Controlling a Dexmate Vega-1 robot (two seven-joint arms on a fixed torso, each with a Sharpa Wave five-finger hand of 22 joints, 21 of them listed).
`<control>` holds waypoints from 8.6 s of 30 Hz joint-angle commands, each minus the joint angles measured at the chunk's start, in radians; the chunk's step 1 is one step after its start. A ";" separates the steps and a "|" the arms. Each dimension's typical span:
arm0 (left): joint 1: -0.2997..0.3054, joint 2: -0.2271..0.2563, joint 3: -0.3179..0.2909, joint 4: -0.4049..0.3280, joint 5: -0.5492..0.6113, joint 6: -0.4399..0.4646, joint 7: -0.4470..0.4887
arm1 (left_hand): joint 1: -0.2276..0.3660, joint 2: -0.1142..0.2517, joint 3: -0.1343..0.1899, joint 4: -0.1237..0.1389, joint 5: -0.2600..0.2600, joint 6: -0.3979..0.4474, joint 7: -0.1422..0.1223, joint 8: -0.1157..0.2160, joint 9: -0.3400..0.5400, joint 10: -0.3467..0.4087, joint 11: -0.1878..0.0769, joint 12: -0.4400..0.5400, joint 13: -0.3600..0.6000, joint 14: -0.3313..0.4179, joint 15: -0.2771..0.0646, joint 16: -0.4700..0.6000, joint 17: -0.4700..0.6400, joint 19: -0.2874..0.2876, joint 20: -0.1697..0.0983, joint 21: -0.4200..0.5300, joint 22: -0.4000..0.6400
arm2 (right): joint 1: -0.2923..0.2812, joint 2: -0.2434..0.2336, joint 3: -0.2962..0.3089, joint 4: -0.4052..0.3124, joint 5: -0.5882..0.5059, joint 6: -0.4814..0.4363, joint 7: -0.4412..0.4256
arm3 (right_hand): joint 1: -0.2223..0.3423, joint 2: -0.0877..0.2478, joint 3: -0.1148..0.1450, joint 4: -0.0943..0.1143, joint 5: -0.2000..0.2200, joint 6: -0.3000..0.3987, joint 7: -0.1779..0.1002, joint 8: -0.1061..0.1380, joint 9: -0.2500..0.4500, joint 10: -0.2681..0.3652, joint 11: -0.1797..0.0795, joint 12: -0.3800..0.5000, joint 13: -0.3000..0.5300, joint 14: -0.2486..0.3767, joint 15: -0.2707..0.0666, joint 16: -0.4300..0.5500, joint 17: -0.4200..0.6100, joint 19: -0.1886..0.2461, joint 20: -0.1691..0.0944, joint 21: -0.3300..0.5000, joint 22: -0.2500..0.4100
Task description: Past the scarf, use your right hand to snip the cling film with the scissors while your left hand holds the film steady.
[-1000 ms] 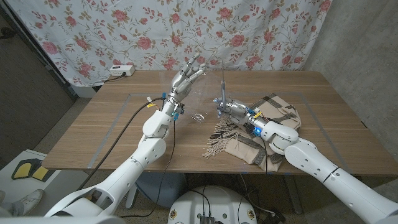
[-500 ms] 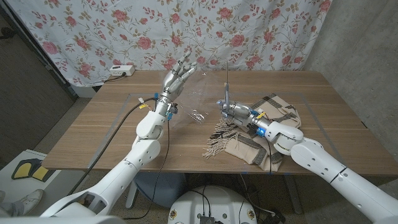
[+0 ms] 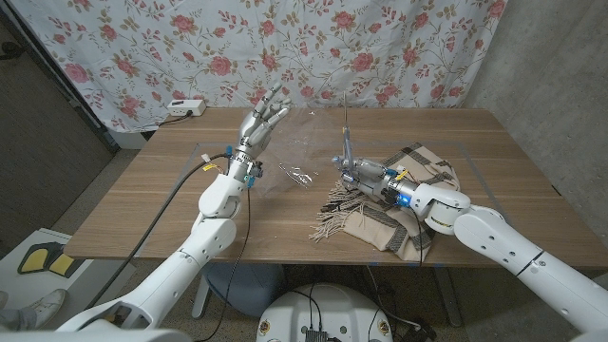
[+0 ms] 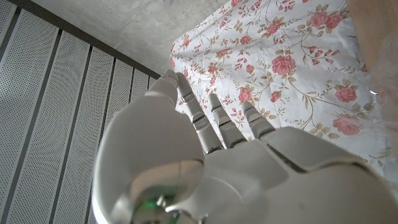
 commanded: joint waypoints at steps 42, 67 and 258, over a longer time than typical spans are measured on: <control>0.083 0.038 -0.028 -0.019 -0.034 0.019 0.019 | 0.001 0.000 0.008 -0.006 0.001 0.008 -0.003 0.002 0.003 -0.005 0.000 0.014 0.006 0.016 -0.025 -0.003 0.009 0.000 -0.002 0.007 0.002 | 0.080 -0.096 -0.001 -0.062 0.099 -0.187 0.082 | -0.355 -0.011 -0.178 0.078 -0.728 0.028 0.034 -0.046 0.005 0.117 -0.071 -0.003 -0.024 -0.037 -0.032 0.231 0.000 -0.002 -0.094 0.108 -0.139; 0.110 0.049 -0.045 -0.023 -0.042 0.024 0.027 | 0.000 0.000 0.009 -0.005 0.000 0.009 -0.005 0.003 0.003 -0.006 0.000 0.017 0.004 0.018 -0.026 -0.004 0.013 0.000 -0.004 0.007 0.002 | 0.149 -0.151 -0.026 -0.088 0.017 -0.222 0.131 | -0.826 -0.090 -0.465 0.237 -0.991 0.003 0.105 -0.098 0.002 0.105 -0.013 0.023 -0.039 -0.110 -0.017 0.416 0.002 0.007 -0.083 0.062 -0.084; -0.024 0.338 0.192 -0.146 1.093 0.689 0.818 | 0.058 0.013 -0.022 0.016 0.007 0.521 0.099 0.283 0.113 -0.008 0.026 0.067 0.003 0.567 -0.056 0.144 -0.073 0.479 -0.086 0.212 0.060 | 0.228 -0.260 -0.096 -0.174 -0.056 -0.344 0.279 | -0.831 0.072 -0.730 0.259 -0.914 -0.020 0.169 -0.178 0.027 0.074 0.061 0.091 -0.182 -0.183 -0.016 0.468 -0.004 0.014 -0.064 0.046 -0.171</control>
